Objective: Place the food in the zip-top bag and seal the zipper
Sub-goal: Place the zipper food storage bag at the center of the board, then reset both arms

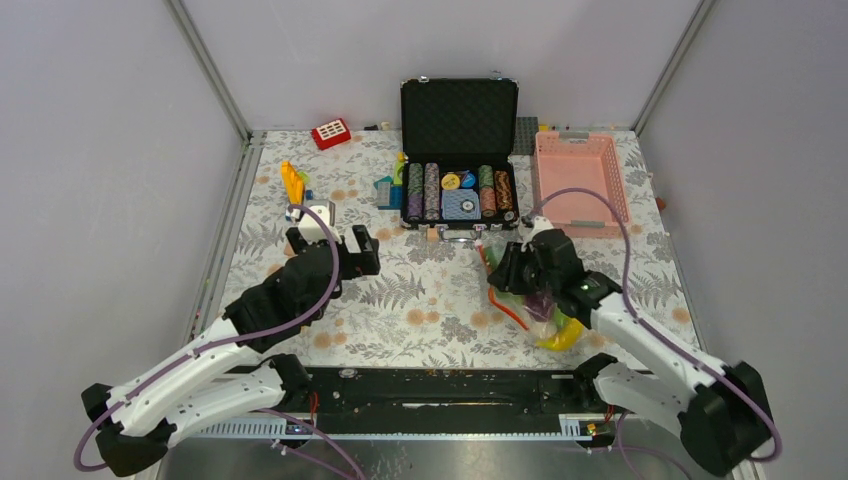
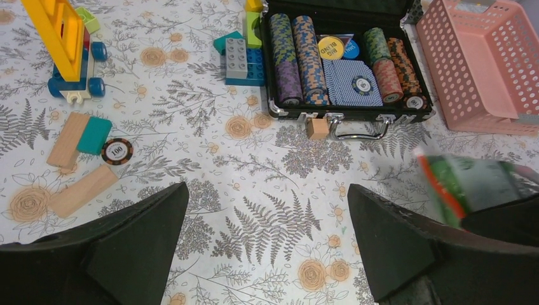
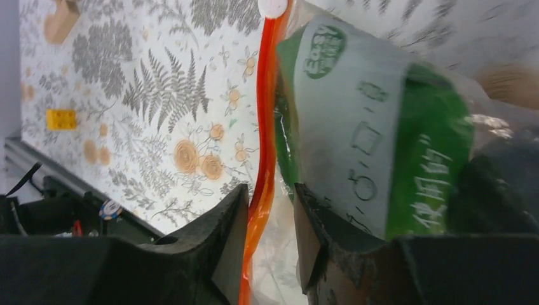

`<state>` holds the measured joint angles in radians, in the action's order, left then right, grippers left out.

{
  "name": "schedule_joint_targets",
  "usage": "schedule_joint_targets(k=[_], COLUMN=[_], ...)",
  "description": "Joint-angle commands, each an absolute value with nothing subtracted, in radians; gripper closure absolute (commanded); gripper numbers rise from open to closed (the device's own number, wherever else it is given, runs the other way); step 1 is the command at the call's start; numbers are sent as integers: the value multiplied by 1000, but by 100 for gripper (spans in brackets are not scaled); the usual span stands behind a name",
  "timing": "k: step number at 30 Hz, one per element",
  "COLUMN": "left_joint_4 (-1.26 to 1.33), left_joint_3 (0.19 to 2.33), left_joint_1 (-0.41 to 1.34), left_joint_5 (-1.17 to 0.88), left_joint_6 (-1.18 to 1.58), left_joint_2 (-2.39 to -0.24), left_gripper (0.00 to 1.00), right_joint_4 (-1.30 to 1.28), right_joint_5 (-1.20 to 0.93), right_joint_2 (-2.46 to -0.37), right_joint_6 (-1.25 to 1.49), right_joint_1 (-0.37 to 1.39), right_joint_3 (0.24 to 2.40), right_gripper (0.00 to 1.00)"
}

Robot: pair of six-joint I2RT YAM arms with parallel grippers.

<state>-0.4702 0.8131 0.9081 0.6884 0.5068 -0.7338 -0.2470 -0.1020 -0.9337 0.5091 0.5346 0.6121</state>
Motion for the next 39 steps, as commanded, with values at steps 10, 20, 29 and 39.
schedule_joint_targets(k=[10,20,29,39], left_joint_4=[-543,-591,-646,-604], left_joint_3=[832,841,846,834], left_joint_1=[898,889,766,696], left_joint_5=[710,743,752,716], left_joint_6=[583,634,696,697], left_joint_2=[-671,-656,-711,-717], left_gripper=[1,1,1,1], right_joint_4=[104,-483,-686,-534], right_joint_5=[-289,652,1129,971], right_joint_2=[-1086,-796,-652,-525], right_joint_6=[509,404,482,354], right_joint_1=[673,668,577,532], right_joint_3=[714,901,848,778], right_gripper=[2,0,0,0])
